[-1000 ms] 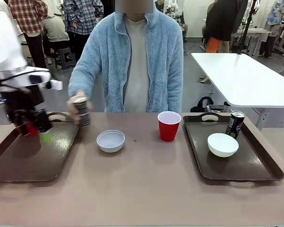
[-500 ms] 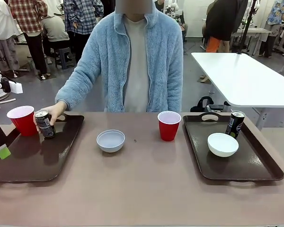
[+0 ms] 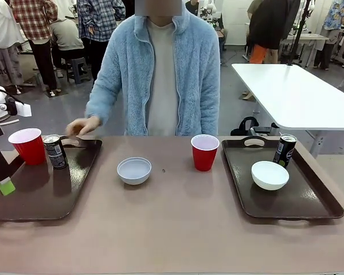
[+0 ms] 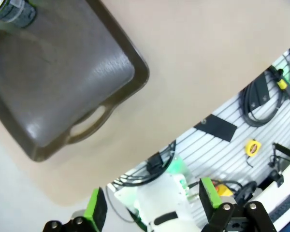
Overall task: Prepare tableware on both trays.
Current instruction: Pick up a Picnic Bowl from the table and place it on a Handle tray.
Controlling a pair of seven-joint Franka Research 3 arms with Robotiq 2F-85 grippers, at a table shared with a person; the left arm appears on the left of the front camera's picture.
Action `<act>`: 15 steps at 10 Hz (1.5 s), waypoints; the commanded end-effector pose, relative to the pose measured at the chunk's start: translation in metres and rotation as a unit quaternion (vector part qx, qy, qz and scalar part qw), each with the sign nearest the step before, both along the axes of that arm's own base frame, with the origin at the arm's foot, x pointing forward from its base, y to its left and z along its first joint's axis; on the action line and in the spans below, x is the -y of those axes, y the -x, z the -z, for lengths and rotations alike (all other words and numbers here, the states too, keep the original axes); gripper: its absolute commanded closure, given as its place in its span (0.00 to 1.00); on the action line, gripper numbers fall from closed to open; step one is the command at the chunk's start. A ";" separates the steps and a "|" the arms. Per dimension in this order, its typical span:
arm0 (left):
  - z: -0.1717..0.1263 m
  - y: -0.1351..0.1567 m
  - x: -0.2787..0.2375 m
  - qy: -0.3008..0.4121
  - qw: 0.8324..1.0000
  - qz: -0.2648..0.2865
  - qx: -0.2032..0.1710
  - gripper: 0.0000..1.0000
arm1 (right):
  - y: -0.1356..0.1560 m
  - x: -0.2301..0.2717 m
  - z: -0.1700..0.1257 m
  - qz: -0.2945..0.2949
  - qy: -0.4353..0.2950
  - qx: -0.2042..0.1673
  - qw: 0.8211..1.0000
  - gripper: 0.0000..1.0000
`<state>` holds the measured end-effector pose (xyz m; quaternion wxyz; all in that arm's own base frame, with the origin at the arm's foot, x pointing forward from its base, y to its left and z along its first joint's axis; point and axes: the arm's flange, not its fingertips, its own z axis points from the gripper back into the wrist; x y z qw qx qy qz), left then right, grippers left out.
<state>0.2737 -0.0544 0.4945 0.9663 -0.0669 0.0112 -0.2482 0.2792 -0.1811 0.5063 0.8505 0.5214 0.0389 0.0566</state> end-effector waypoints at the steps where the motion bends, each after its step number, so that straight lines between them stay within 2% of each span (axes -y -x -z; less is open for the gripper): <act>1: 0.006 -0.018 0.011 -0.001 1.000 -0.008 0.002 0.00 | 0.000 -0.001 -0.002 -0.003 -0.009 0.009 1.000 0.00; 2: 0.010 -0.033 0.026 -0.012 1.000 -0.007 0.003 0.00 | 0.000 -0.001 -0.002 -0.003 -0.009 0.009 1.000 0.00; 5: 0.021 -0.083 0.083 -0.054 0.998 -0.011 0.038 0.00 | 0.000 -0.001 -0.002 -0.003 -0.009 0.009 1.000 0.00; 7: 0.031 -0.127 0.115 -0.067 0.994 -0.046 0.071 0.00 | 0.000 -0.001 -0.002 -0.003 -0.009 0.009 1.000 0.00; 9: 0.042 -0.174 0.140 -0.058 0.991 -0.088 0.079 0.00 | 0.000 -0.001 -0.002 -0.003 -0.009 0.009 1.000 0.00; 10: 0.047 -0.199 0.149 -0.053 0.989 -0.099 0.093 0.00 | 0.000 -0.001 -0.002 -0.003 -0.009 0.009 1.000 0.00; 11: 0.055 -0.222 0.154 -0.039 0.990 -0.101 0.089 0.00 | 0.000 -0.001 -0.002 -0.003 -0.009 0.009 1.000 0.00; 13: 0.070 -0.241 0.164 -0.020 0.991 -0.100 0.088 0.00 | 0.000 -0.001 -0.002 -0.003 -0.009 0.009 1.000 0.00; 15: 0.079 -0.230 0.178 0.000 0.994 -0.078 0.071 0.00 | 0.000 -0.001 -0.002 -0.003 -0.009 0.009 1.000 0.00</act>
